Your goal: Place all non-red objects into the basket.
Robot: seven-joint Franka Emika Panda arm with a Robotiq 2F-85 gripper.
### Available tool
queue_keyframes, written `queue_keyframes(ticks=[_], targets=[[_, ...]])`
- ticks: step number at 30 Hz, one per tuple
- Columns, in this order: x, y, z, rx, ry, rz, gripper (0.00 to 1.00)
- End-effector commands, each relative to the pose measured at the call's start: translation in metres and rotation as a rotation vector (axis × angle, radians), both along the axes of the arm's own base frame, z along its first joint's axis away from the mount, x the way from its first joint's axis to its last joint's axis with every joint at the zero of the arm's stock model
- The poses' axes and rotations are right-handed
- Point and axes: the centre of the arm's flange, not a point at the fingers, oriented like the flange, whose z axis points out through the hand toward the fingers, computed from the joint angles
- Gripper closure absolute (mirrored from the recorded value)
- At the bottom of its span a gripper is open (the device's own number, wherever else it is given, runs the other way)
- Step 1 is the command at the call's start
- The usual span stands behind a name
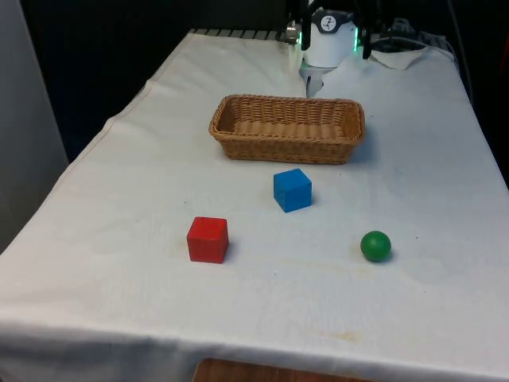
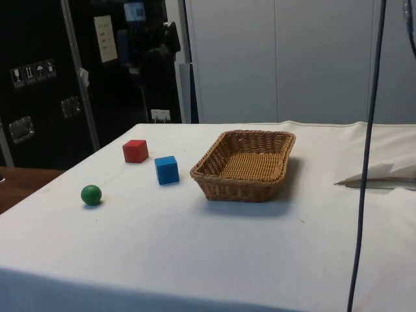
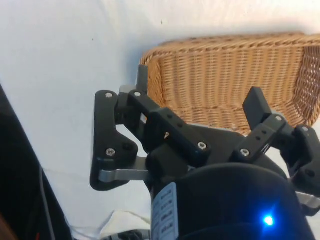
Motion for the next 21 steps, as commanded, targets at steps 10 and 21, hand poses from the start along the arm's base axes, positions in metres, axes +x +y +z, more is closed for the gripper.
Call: queue_keyframes(ticks=[10,21], targets=[[0.007,-0.003,-0.028,-0.02,-0.028,-0.068,0.0],[0.006,-0.02,-0.047,-0.024,-0.039,-0.105,0.0]])
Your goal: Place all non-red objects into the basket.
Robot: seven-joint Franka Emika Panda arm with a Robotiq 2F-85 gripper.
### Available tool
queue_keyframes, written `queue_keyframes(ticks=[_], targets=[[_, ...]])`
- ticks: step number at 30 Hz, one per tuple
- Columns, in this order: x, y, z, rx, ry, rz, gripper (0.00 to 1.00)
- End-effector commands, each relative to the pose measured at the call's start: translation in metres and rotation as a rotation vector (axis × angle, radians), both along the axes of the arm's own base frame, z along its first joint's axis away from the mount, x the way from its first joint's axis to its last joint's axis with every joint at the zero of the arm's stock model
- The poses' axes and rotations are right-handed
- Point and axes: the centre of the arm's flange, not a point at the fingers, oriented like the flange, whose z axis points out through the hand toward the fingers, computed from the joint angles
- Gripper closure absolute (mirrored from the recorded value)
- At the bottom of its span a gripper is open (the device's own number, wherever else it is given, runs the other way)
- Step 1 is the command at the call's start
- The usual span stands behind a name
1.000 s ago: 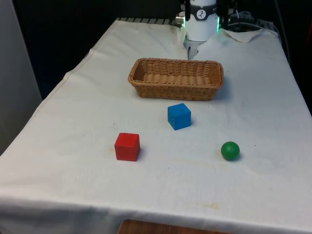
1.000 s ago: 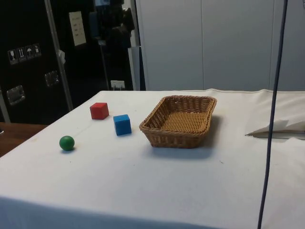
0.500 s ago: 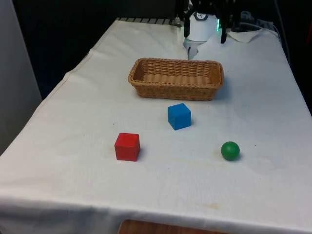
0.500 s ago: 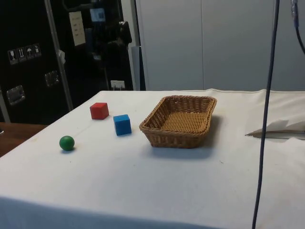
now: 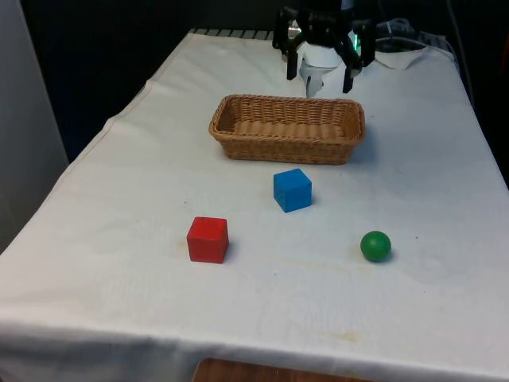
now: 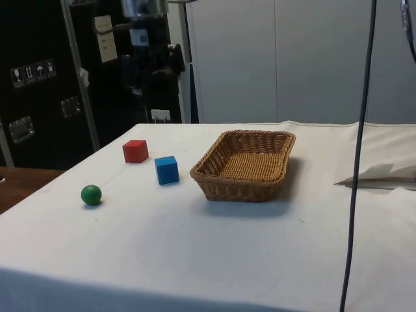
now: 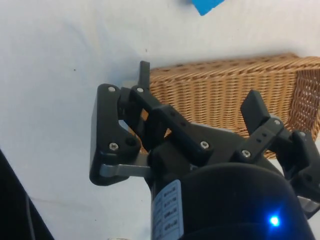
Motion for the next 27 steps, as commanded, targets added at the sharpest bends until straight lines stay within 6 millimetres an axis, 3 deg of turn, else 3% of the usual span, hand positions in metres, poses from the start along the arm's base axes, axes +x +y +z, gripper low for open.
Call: queue_keyframes(ticks=[1,10,12,27], targets=[[0.0,-0.003,-0.002,-0.001,0.003,-0.007,0.0],[0.001,-0.013,-0.02,0.005,0.008,-0.036,0.0],[0.004,-0.018,-0.034,0.021,0.001,-0.061,0.0],[0.018,-0.02,-0.074,0.043,-0.005,-0.13,0.0]])
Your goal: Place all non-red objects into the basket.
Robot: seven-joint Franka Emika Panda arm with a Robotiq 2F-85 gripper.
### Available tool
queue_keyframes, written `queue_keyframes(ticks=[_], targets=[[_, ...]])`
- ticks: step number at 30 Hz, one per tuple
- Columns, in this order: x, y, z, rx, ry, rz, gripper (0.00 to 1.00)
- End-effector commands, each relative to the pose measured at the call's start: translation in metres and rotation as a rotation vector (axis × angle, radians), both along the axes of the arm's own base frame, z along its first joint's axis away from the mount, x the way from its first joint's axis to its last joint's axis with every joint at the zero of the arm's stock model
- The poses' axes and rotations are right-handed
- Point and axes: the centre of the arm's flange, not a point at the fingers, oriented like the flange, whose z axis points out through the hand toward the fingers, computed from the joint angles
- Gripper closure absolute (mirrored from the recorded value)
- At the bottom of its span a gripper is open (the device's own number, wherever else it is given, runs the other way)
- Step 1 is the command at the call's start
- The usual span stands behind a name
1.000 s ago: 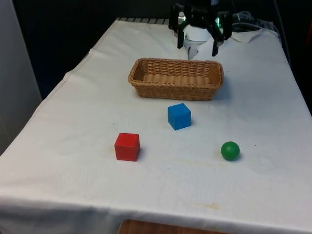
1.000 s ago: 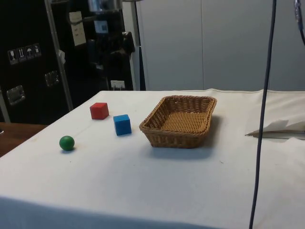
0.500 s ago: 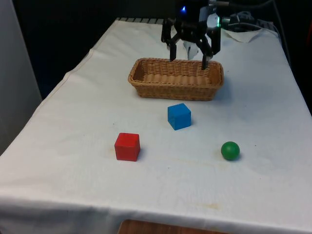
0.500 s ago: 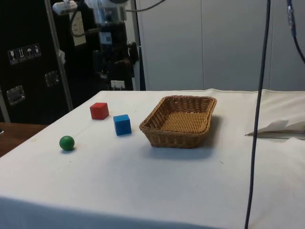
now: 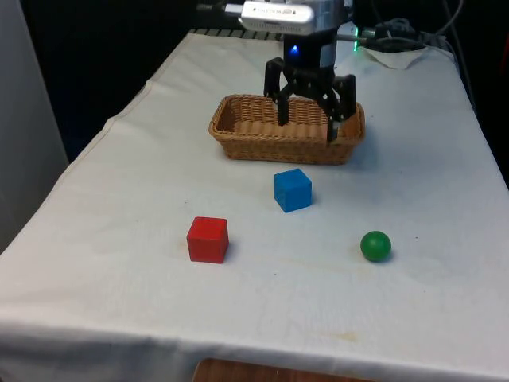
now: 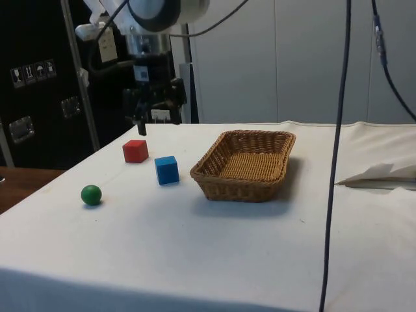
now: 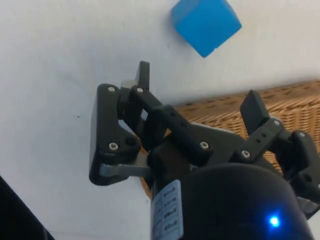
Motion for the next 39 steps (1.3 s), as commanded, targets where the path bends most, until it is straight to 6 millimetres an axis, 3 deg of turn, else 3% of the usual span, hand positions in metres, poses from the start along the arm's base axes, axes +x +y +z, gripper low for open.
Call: queue_keyframes(ticks=[1,19,25,39], targets=[[0.002,0.0,-0.004,0.009,-0.004,-0.014,0.0],[0.005,-0.001,-0.047,-0.012,0.014,-0.125,0.0],[0.017,0.0,-0.063,0.014,0.006,-0.166,0.0],[0.018,-0.012,-0.074,-0.002,0.022,-0.188,0.0]])
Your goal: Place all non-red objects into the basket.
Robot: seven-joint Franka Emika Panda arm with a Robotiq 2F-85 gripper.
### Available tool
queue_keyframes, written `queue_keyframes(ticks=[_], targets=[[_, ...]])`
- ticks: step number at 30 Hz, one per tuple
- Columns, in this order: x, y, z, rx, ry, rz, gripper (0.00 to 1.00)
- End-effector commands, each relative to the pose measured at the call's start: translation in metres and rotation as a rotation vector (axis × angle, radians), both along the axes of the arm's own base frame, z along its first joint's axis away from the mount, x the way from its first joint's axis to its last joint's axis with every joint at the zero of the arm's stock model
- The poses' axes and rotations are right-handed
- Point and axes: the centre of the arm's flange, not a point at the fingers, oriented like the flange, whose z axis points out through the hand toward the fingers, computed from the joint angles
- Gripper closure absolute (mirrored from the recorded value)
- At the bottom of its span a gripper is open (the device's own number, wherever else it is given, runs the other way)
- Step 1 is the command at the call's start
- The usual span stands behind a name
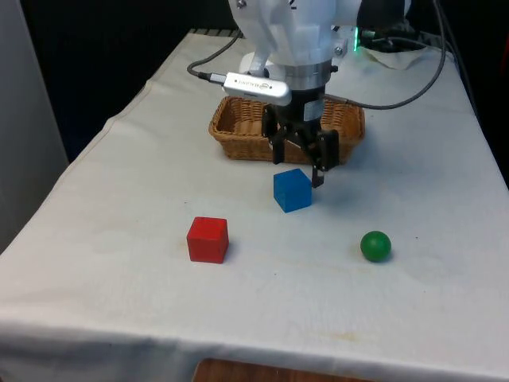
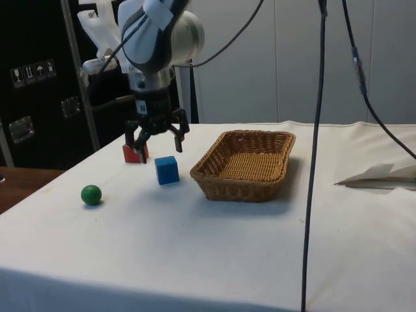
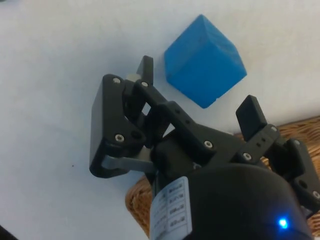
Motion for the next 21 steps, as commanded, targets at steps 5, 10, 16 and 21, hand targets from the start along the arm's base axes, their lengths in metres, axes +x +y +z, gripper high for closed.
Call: queue_keyframes(ticks=[5,10,16,21], targets=[[0.003,-0.005,-0.011,-0.003,0.004,-0.01,0.0],[0.005,-0.008,-0.024,-0.008,0.012,-0.021,0.0],[0.005,-0.009,-0.03,-0.012,0.02,-0.031,0.0],[0.004,-0.009,-0.03,-0.015,0.022,-0.033,0.0]])
